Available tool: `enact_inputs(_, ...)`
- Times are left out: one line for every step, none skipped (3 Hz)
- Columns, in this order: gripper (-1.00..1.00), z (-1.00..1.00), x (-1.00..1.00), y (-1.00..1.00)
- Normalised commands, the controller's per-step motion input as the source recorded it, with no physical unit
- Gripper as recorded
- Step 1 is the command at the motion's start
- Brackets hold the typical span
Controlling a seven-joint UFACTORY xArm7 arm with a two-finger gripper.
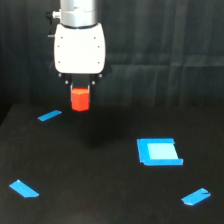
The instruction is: Pick up the red object from the table
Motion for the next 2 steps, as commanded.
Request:
enact_inputs(-1.00, 0.09, 0.03, -0.06)
enact_inputs(-1.00, -0.01, -0.04, 0.06)
